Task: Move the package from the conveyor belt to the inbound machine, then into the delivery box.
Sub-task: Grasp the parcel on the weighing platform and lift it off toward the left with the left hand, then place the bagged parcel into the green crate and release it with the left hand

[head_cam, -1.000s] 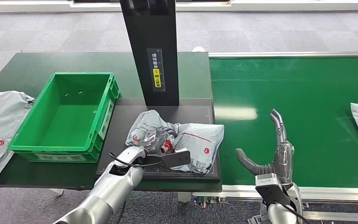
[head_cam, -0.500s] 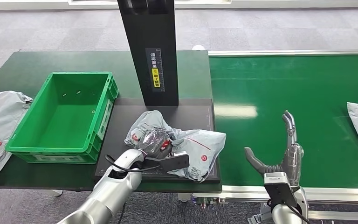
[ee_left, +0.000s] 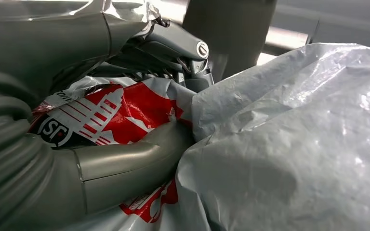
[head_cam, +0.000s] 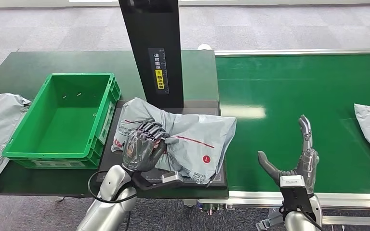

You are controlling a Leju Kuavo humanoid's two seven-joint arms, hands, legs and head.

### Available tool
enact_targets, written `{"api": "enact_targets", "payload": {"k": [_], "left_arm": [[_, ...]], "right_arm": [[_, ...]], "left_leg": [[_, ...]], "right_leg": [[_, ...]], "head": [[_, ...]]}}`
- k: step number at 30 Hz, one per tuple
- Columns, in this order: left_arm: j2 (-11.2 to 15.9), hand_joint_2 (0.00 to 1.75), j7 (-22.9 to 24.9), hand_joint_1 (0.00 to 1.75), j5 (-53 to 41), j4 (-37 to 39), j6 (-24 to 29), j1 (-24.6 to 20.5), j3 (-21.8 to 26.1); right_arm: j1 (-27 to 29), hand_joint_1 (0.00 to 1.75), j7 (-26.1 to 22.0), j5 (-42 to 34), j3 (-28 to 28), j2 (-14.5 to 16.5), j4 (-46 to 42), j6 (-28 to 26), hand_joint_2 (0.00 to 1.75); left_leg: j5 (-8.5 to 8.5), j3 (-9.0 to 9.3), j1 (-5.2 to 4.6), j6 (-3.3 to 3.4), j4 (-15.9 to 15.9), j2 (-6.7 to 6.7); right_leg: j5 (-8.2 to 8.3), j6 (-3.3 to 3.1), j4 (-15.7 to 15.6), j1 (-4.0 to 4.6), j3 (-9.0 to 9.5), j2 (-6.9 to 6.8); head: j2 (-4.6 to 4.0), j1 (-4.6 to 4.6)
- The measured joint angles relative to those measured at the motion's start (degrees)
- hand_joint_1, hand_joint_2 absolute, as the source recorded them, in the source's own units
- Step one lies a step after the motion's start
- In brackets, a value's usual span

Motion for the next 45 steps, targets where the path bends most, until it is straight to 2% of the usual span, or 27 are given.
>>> {"api": "enact_targets", "payload": {"k": [6, 14, 17, 21, 26, 31, 37, 42, 43, 45], "left_arm": [[0.8, 1.75, -0.3, 1.75, -4.2, -9.1, 1.8, 3.0, 1.6], [0.6, 1.75, 2.5, 1.75, -8.3, -14.4, 1.8, 3.1, 9.5], [0.5, 1.75, 5.4, 1.75, -10.1, -14.5, 1.8, 1.9, 13.6], [0.7, 1.75, 11.6, 1.75, -13.7, -13.3, 1.8, -1.4, 18.8], [2.2, 1.75, 19.6, 1.75, -20.3, -11.0, 1.8, -5.7, 23.9], [5.2, 1.75, 26.3, 1.75, -22.0, -6.2, 1.8, -9.3, 27.7], [9.2, 1.75, 34.7, 1.75, -20.6, 5.8, -1.9, -14.1, 30.0], [10.8, 1.75, 37.3, 1.75, -19.8, 15.1, -6.0, -16.6, 30.7], [11.0, 1.75, 37.6, 1.70, -19.7, 16.6, -6.8, -17.0, 30.8], [11.4, 1.75, 38.1, 1.48, -19.3, 19.3, -8.4, -17.7, 31.0]], "right_arm": [[0.2, 0.00, -0.5, -1.0, -0.7, 0.0, 0.1, -0.3, 1.75], [1.0, 0.00, -0.8, -0.7, -0.9, 0.0, 0.0, -0.4, 1.75], [1.5, 0.00, -1.1, -0.3, -0.9, 0.0, 0.0, -0.6, 1.75], [1.8, 0.00, -1.2, -0.1, -0.9, 0.0, 0.0, -0.8, 1.75], [2.2, 0.00, -1.2, 0.0, -0.9, 0.0, 0.0, -1.0, 1.75], [2.8, 0.00, -1.0, 0.1, -1.2, 0.0, 0.0, -1.2, 1.75], [3.4, 0.00, -0.4, 1.1, -2.1, 0.3, -0.5, -1.1, 1.75], [3.6, 0.00, -0.2, 2.3, -2.3, 0.8, -0.5, -1.0, 1.75], [3.6, 0.00, -0.1, 2.5, -2.3, 0.9, -0.5, -1.0, 1.75], [3.6, 0.00, -0.1, 2.8, -2.3, 1.0, -0.4, -1.0, 1.75]], "left_leg": [[0.00, -0.03, -0.01, 0.00, 0.0, 0.02], [0.02, -0.02, 0.00, -0.02, 0.0, 0.06], [0.02, -0.02, 0.01, -0.02, 0.0, 0.06], [0.02, -0.02, 0.02, -0.03, 0.0, 0.06], [0.03, -0.02, 0.02, -0.03, 0.0, 0.07], [0.02, -0.02, 0.02, -0.03, 0.0, 0.10], [0.04, -0.02, 0.02, -0.05, 0.0, 0.16], [0.04, -0.03, 0.02, -0.05, 0.0, 0.18], [0.04, -0.03, 0.02, -0.05, 0.0, 0.18], [0.03, -0.04, 0.02, -0.05, 0.0, 0.18]], "right_leg": [[0.00, 0.00, 0.0, 0.02, -0.04, 0.01], [0.01, -0.01, 0.0, 0.02, -0.04, 0.03], [0.01, -0.01, 0.0, 0.02, -0.05, 0.03], [0.01, -0.02, 0.0, 0.07, -0.05, 0.03], [0.01, -0.02, 0.0, 0.07, -0.05, 0.04], [0.01, -0.02, 0.0, 0.07, -0.08, 0.07], [0.02, -0.03, 0.1, 0.08, -0.10, 0.13], [0.02, -0.03, 0.1, 0.07, -0.11, 0.15], [0.02, -0.03, 0.1, 0.07, -0.11, 0.15], [0.02, -0.03, 0.1, 0.07, -0.11, 0.14]], "head": [[0.00, 0.00], [0.00, 0.00], [0.00, 0.00], [0.00, 0.01], [0.00, 0.01], [0.00, 0.00], [0.00, 0.01], [0.00, 0.01], [0.00, 0.01], [0.00, 0.01]]}}
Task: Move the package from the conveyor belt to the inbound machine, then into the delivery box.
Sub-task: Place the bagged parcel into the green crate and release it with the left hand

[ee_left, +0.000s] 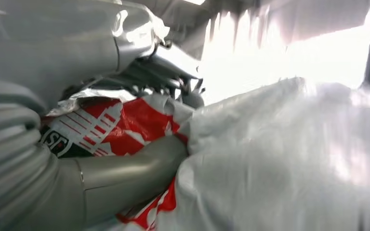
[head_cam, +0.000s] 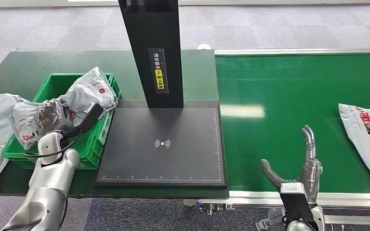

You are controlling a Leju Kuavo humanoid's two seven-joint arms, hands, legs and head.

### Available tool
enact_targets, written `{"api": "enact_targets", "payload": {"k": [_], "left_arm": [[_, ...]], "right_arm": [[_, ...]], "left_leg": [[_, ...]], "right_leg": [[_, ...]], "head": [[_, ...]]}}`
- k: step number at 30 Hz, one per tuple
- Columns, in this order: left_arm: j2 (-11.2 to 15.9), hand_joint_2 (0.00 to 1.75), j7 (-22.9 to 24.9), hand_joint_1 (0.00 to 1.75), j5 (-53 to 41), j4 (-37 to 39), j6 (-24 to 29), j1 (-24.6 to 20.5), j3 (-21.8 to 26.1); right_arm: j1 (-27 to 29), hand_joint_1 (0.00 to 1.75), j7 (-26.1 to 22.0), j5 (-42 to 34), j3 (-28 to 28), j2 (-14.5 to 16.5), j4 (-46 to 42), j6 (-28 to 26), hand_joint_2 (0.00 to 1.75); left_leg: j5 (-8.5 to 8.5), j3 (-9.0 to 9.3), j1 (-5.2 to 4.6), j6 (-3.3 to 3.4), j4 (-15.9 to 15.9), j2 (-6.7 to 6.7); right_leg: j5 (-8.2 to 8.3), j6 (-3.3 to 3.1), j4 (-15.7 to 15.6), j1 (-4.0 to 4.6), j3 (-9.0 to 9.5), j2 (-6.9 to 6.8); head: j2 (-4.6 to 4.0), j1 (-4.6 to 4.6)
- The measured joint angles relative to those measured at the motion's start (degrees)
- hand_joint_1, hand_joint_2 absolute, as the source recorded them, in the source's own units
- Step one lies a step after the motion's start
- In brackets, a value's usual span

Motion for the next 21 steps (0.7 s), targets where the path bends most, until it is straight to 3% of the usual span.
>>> {"api": "enact_targets", "payload": {"k": [1, 4, 5, 10, 13, 17, 21], "left_arm": [[0.2, 1.75, 0.2, 1.06, 0.3, 1.3, -0.6, -0.3, 0.1], [0.7, 0.44, 0.3, 0.01, 1.6, 4.7, -0.8, -1.4, 0.4], [0.9, 0.00, 0.1, 0.00, 2.0, 5.6, -0.1, -1.7, 0.6], [1.1, 0.00, -5.7, 0.00, 6.3, 7.4, 8.2, -2.4, 2.2], [0.5, 0.00, -11.3, 0.00, 7.8, 5.5, 10.1, -1.8, 4.1], [-2.2, 0.00, -23.5, 0.00, 9.7, -1.8, 10.3, 0.0, 9.0], [-7.0, 0.00, -40.3, 0.00, 15.5, -10.0, 10.4, 2.2, 15.5]], "right_arm": [[0.0, 0.00, 0.0, 0.1, 0.0, 0.0, 0.1, 0.0, 1.75], [-0.4, 0.00, 0.0, 0.1, 0.0, 0.0, 0.5, 0.0, 1.75], [-0.5, 0.00, 0.0, 0.1, 0.0, 0.0, 0.7, 0.0, 1.75], [-1.4, 0.00, 0.5, -0.3, 0.1, 0.0, 1.7, 0.0, 1.75], [-2.0, 0.00, 0.8, -0.7, 0.2, 0.0, 2.3, -0.2, 1.75], [-2.7, 0.00, 0.9, -1.0, 0.7, 0.0, 3.1, -0.7, 1.75], [-3.0, 0.00, 0.5, -1.4, 1.4, 0.0, 3.7, -1.0, 1.75]], "left_leg": [[0.00, 0.00, 0.00, 0.00, 0.0, 0.00], [0.00, -0.01, 0.00, 0.00, 0.0, 0.00], [0.00, -0.01, 0.00, 0.00, 0.0, 0.00], [0.00, 0.00, 0.00, 0.00, 0.0, 0.00], [0.00, -0.01, 0.00, 0.00, 0.0, 0.01], [0.00, -0.02, 0.00, 0.00, 0.0, 0.01], [-0.03, -0.03, -0.01, 0.00, 0.0, 0.02]], "right_leg": [[0.00, 0.00, 0.0, 0.00, 0.00, 0.00], [0.00, 0.00, 0.0, 0.00, -0.01, 0.00], [0.00, 0.00, 0.0, 0.00, -0.01, 0.00], [0.00, 0.00, 0.0, 0.00, -0.01, 0.00], [0.00, 0.00, 0.0, 0.00, -0.02, 0.01], [0.00, 0.00, 0.0, 0.00, -0.03, 0.01], [0.00, 0.00, 0.0, -0.02, -0.03, 0.02]], "head": [[0.00, 0.00], [0.00, 0.00], [0.00, 0.01], [0.00, -0.01], [0.00, 0.00], [0.00, 0.00], [0.00, 0.01]]}}
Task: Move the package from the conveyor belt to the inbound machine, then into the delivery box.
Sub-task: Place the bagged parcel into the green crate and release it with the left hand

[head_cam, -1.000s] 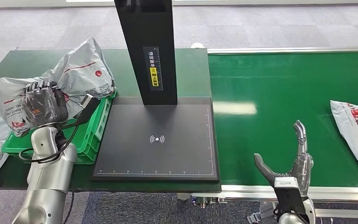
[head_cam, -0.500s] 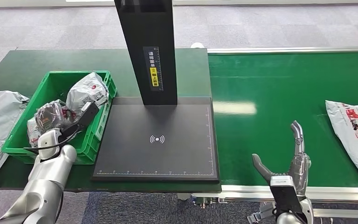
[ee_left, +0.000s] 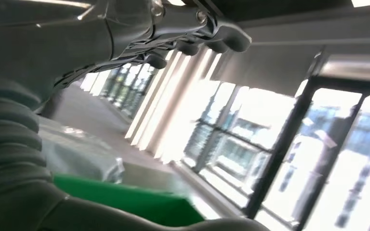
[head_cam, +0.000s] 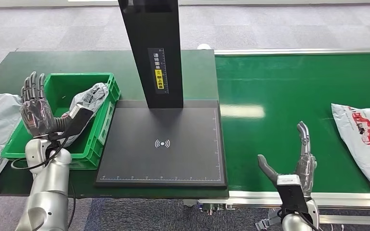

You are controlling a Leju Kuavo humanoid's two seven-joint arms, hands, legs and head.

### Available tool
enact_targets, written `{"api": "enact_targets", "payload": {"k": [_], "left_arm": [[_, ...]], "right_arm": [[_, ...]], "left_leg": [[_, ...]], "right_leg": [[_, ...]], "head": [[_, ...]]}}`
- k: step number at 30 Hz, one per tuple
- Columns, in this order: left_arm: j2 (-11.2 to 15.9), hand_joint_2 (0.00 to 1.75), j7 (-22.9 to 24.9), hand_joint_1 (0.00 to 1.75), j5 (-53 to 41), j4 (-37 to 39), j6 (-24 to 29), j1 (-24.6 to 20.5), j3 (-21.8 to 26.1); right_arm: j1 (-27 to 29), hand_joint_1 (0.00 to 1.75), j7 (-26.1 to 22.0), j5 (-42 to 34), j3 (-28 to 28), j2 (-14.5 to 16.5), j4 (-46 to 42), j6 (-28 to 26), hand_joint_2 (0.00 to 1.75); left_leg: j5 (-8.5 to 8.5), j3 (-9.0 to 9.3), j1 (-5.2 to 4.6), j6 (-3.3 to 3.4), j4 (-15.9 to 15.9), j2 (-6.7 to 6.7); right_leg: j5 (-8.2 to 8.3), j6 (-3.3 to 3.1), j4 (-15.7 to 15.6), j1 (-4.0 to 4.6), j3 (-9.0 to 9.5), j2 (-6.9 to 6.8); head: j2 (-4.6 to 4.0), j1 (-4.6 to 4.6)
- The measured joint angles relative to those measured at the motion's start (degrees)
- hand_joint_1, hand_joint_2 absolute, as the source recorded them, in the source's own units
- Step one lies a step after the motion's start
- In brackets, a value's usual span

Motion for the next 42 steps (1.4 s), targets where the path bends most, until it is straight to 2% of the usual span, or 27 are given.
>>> {"api": "enact_targets", "payload": {"k": [2, 5, 7, 10, 14, 17, 19, 24, 28, 32, 39, 42], "left_arm": [[-2.3, 0.00, -6.2, 0.00, 3.9, -2.5, 0.0, 0.9, 2.5], [-4.5, 0.00, -9.4, 0.00, 12.6, -5.7, 0.0, 3.3, 2.5], [-5.3, 0.00, -9.6, 0.00, 21.6, -8.1, -0.5, 5.6, -0.8], [-5.6, 0.00, -9.3, 0.00, 36.3, -11.3, -3.5, 9.6, -9.4], [-5.6, 1.75, -7.8, 0.00, 48.6, -14.8, -12.1, 13.8, -20.5], [-6.2, 1.75, -7.3, 0.00, 57.3, -17.1, -21.6, 17.4, -27.0], [-6.6, 1.75, -6.1, 0.00, 61.1, -18.8, -26.2, 20.1, -30.6], [-6.7, 1.75, -2.6, 0.00, 63.2, -21.0, -31.5, 23.6, -36.3], [-6.6, 1.75, -2.0, 0.00, 64.4, -21.7, -36.3, 24.7, -37.2], [-6.7, 1.75, -1.6, 0.00, 64.1, -21.6, -38.5, 24.5, -37.0], [-6.7, 1.75, -1.2, 0.00, 62.5, -23.3, -40.1, 25.3, -36.3], [-6.7, 1.75, -1.2, 0.00, 61.3, -24.5, -40.3, 26.0, -36.3]], "right_arm": [[-0.2, 0.00, -0.8, -0.6, 0.3, 0.0, 0.4, -0.2, 1.75], [-0.7, 0.00, -2.3, -2.0, 0.5, 0.0, 0.9, -0.2, 1.75], [-1.2, 0.00, -3.2, -2.8, 0.8, 0.0, 1.1, -0.1, 1.75], [-2.3, 0.00, -4.2, -4.3, 1.3, 0.0, 1.1, 0.2, 1.75], [-3.7, 0.00, -4.6, -6.0, 1.8, 0.1, 0.8, 1.7, 1.75], [-5.2, 0.00, -2.9, -6.0, 2.6, 0.6, 0.8, 4.1, 1.75], [-6.1, 0.00, -0.9, -6.4, 3.4, 0.9, 0.8, 6.2, 1.75], [-7.3, 0.00, 4.0, -9.5, 4.5, 2.1, 0.8, 10.1, 1.75], [-7.4, 0.00, 5.8, -12.1, 4.5, 3.1, 1.3, 11.6, 1.75], [-7.5, 0.00, 5.6, -12.9, 4.5, 4.3, 2.3, 10.4, 1.75], [-7.5, 0.00, 4.4, -6.6, 6.1, 6.6, 4.1, 1.4, 1.75], [-7.7, 0.00, 4.6, -4.5, 7.0, 7.1, 5.0, -0.2, 1.75]], "left_leg": [[0.00, -0.01, 0.00, 0.00, 0.0, -0.01], [0.00, 0.00, 0.00, 0.00, 0.0, 0.01], [0.00, 0.01, 0.01, 0.00, 0.0, 0.01], [0.00, -0.02, 0.01, 0.00, 0.0, -0.06], [0.00, -0.05, 0.00, 0.00, 0.0, -0.04], [-0.01, -0.04, -0.01, 0.01, 0.0, 0.00], [-0.01, -0.05, -0.01, 0.01, 0.0, -0.01], [-0.01, -0.07, 0.01, 0.01, 0.0, -0.03], [-0.01, -0.06, 0.02, 0.01, 0.0, -0.02], [0.00, -0.06, 0.02, 0.00, 0.0, -0.02], [-0.01, -0.07, 0.01, 0.00, 0.0, -0.02], [-0.01, -0.08, 0.01, 0.00, 0.0, -0.03]], "right_leg": [[0.00, 0.00, 0.0, -0.01, 0.00, -0.01], [0.00, 0.00, 0.0, -0.01, -0.01, 0.02], [0.00, 0.00, 0.0, -0.01, -0.02, 0.01], [0.00, 0.00, 0.0, 0.00, -0.01, -0.07], [0.01, 0.01, 0.0, -0.01, 0.00, -0.05], [0.01, 0.02, 0.0, -0.02, -0.01, -0.02], [0.01, 0.02, 0.0, -0.04, -0.02, -0.02], [-0.01, 0.01, 0.0, -0.05, -0.04, -0.04], [-0.01, 0.00, 0.0, -0.05, -0.05, -0.03], [0.00, 0.00, 0.0, -0.02, -0.04, -0.03], [-0.01, 0.00, 0.0, 0.01, -0.05, -0.03], [-0.01, 0.00, 0.0, 0.01, -0.05, -0.03]], "head": [[0.00, 0.00], [0.00, 0.00], [0.00, -0.01], [0.00, -0.01], [0.00, 0.00], [0.00, 0.00], [0.00, 0.00], [0.00, -0.01], [0.00, -0.01], [0.00, -0.01], [0.00, -0.01], [0.00, -0.01]]}}
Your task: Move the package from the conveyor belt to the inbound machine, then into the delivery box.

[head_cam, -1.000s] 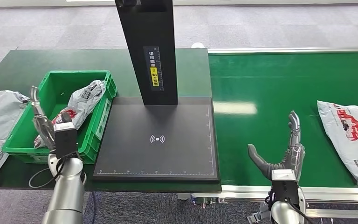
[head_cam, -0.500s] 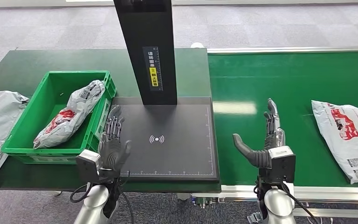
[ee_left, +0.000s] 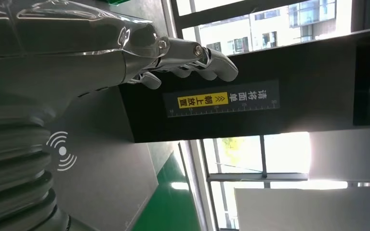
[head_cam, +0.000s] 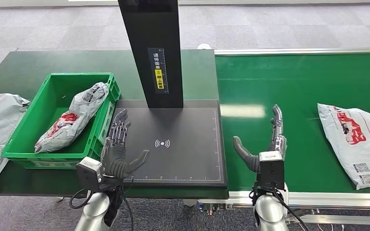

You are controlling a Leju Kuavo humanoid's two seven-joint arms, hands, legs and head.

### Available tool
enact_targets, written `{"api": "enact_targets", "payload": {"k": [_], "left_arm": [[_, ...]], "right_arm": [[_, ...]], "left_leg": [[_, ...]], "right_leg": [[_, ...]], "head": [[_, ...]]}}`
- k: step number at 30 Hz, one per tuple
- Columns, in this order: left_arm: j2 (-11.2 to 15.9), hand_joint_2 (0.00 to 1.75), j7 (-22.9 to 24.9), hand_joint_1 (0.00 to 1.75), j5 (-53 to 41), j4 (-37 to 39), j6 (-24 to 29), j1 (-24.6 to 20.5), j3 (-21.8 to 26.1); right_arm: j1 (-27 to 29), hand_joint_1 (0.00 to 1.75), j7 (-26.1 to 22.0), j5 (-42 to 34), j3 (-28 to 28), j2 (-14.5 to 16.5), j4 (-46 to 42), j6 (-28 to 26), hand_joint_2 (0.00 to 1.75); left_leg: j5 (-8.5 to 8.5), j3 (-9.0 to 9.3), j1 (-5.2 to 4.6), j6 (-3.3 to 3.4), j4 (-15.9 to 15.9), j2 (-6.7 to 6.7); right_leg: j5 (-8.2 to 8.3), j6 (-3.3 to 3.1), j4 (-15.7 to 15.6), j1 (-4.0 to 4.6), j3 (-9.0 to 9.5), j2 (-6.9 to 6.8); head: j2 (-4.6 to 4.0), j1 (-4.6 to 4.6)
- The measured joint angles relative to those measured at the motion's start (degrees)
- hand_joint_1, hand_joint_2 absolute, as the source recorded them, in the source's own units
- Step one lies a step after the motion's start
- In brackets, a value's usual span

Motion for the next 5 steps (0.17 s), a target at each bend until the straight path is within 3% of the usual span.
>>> {"api": "enact_targets", "payload": {"k": [5], "left_arm": [[0.0, 1.75, -0.3, 0.00, -0.5, -0.7, 0.3, 0.9, 0.0]], "right_arm": [[-0.8, 0.00, 0.0, -0.2, 0.4, 0.1, 0.6, 2.1, 1.75]], "left_leg": [[0.00, 0.00, 0.00, 0.00, 0.0, 0.00]], "right_leg": [[0.00, 0.00, 0.0, 0.00, 0.00, 0.00]], "head": [[0.00, 0.01]]}}
